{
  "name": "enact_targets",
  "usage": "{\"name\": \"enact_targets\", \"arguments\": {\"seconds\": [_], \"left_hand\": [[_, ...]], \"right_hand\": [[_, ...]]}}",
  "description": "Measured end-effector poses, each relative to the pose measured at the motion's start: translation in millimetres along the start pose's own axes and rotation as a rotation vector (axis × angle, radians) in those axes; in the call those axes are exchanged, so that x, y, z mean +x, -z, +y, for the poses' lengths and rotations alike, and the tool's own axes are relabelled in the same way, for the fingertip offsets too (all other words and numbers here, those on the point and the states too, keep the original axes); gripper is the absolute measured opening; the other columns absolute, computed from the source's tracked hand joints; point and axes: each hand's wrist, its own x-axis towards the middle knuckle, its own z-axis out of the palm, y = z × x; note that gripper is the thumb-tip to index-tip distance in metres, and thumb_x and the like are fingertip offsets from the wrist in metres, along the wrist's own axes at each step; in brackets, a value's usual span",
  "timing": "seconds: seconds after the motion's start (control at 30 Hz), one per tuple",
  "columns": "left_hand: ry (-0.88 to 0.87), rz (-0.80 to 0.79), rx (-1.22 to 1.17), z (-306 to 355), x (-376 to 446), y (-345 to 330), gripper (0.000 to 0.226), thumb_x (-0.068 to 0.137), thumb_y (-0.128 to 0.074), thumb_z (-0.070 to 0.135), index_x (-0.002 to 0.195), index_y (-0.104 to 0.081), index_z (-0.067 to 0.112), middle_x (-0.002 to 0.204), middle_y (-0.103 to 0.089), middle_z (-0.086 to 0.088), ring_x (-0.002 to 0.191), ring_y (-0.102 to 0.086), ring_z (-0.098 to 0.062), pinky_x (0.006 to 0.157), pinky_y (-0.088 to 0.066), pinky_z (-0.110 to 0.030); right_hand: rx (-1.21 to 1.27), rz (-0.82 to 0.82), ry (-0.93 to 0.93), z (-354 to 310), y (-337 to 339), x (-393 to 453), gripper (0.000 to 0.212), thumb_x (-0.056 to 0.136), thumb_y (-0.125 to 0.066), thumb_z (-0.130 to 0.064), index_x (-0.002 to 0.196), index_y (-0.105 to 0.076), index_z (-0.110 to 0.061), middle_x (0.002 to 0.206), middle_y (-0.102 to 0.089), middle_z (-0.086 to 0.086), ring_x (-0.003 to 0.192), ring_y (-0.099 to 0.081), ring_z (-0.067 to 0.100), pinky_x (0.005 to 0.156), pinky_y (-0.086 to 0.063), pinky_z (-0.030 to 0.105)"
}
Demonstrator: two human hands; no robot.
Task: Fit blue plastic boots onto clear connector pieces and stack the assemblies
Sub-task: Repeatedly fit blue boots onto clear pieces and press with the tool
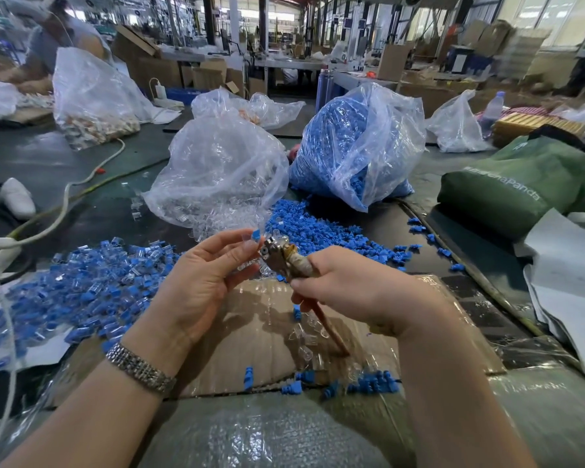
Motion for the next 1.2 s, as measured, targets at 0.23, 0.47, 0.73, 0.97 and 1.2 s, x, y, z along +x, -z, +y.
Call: {"name": "enact_targets", "arguments": {"seconds": [0.23, 0.47, 0.73, 0.97, 1.2], "left_hand": [[-0.069, -0.018, 0.15, -1, -5, -8, 0.031, 0.062, -0.084, 0.025, 0.093, -0.082, 0.019, 0.101, -0.078, -0.008, 0.085, -0.072, -0.015, 0.077, -0.06, -0.024], [-0.072, 0.027, 0.24, 0, -6, -11, 0.021, 0.072, -0.077, 0.017, 0.092, -0.082, 0.021, 0.098, -0.078, -0.009, 0.082, -0.072, -0.016, 0.076, -0.062, -0.025], [-0.146, 0.039, 0.385, 1, -5, -8, 0.022, 0.076, -0.076, 0.022, 0.098, -0.081, 0.025, 0.1, -0.078, -0.006, 0.088, -0.073, -0.016, 0.078, -0.061, -0.024], [-0.248, 0.127, 0.506, 3, -3, 6, 0.014, 0.083, -0.076, 0.018, 0.091, -0.077, 0.03, 0.091, -0.076, 0.0, 0.082, -0.07, -0.01, 0.07, -0.055, -0.017], [-0.237, 0.441, 1.483, 3, -8, 11, 0.009, 0.086, -0.068, 0.022, 0.079, -0.063, 0.025, 0.083, -0.055, 0.002, 0.08, -0.056, -0.02, 0.074, -0.047, -0.038]], "right_hand": [[0.021, -0.001, 0.026, -3, -4, 1, 0.029, 0.106, -0.052, -0.023, 0.102, -0.067, 0.002, 0.096, -0.075, 0.011, 0.087, -0.07, 0.028, 0.084, -0.056, 0.046], [0.143, 0.052, 0.046, 7, -19, 8, 0.031, 0.106, -0.051, -0.034, 0.081, -0.051, -0.016, 0.073, -0.067, 0.003, 0.059, -0.064, 0.015, 0.062, -0.053, 0.032], [0.175, 0.097, 0.064, 7, -23, 9, 0.039, 0.103, -0.051, -0.048, 0.081, -0.052, -0.015, 0.067, -0.068, 0.003, 0.058, -0.067, 0.02, 0.06, -0.055, 0.035], [0.165, 0.22, -0.046, 18, 5, -1, 0.036, 0.095, -0.061, -0.054, 0.088, -0.064, -0.019, 0.077, -0.072, 0.001, 0.069, -0.068, 0.023, 0.068, -0.056, 0.038], [-0.311, 0.355, -0.391, 62, 1, 17, 0.039, 0.089, -0.07, -0.049, 0.078, -0.053, -0.016, 0.095, -0.06, 0.011, 0.088, -0.058, 0.029, 0.077, -0.048, 0.039]]}}
